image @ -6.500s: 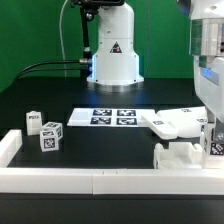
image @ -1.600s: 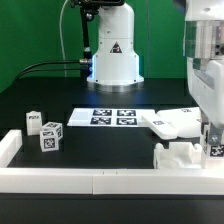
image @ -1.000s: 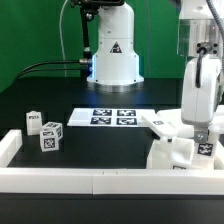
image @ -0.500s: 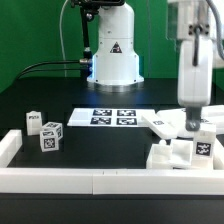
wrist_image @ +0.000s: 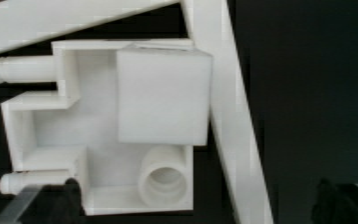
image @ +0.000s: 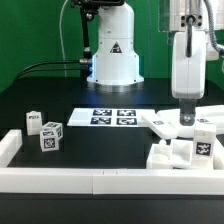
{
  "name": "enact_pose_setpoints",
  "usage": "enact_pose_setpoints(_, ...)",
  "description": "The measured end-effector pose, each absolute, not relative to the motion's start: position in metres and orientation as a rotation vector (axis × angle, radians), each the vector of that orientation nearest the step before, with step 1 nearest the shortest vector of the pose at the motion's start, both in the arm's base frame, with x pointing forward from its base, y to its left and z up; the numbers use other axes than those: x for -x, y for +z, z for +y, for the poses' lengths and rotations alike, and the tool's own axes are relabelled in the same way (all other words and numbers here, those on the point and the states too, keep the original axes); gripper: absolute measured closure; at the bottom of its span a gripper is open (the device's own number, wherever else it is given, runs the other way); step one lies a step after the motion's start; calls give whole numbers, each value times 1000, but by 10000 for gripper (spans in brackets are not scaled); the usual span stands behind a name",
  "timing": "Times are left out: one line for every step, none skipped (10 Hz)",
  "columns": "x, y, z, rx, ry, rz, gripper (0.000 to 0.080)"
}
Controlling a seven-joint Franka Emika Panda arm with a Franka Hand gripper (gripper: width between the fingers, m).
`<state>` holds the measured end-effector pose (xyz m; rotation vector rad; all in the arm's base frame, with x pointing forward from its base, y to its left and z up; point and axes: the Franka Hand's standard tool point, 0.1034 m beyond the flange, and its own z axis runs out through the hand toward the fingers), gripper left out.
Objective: Assemble chair
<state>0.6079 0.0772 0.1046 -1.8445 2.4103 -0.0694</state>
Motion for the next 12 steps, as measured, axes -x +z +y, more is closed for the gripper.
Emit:
enact_pose_setpoints(-607, 104, 75, 1876, -76, 2384, 151)
enact_pose_setpoints(-603, 103, 68, 1940, -95, 2326, 151)
enact_pose_setpoints(-588, 101, 56, 1982, -79, 2290, 151)
enact_pose_setpoints(-574, 103, 40, 2145, -75, 2141, 151)
enact_pose_setpoints(-562, 107, 22, 2258, -69, 2023, 151)
enact_pose_setpoints(-556, 108, 11, 2318, -80, 1959, 151)
enact_pose_setpoints(-557, 107, 13, 2394, -87, 1871, 151)
enact_pose_setpoints(-557, 106, 14, 2462, -92, 1785, 151)
enact_pose_setpoints(-557, 106, 13, 2511, -96, 1719, 151)
enact_pose_setpoints(-557, 106, 12, 2589, -102, 1605, 151)
enact_pose_setpoints(-556, 106, 11, 2651, -107, 1507, 151)
enact_pose_setpoints(-548, 101, -3, 2770, -102, 1312, 151)
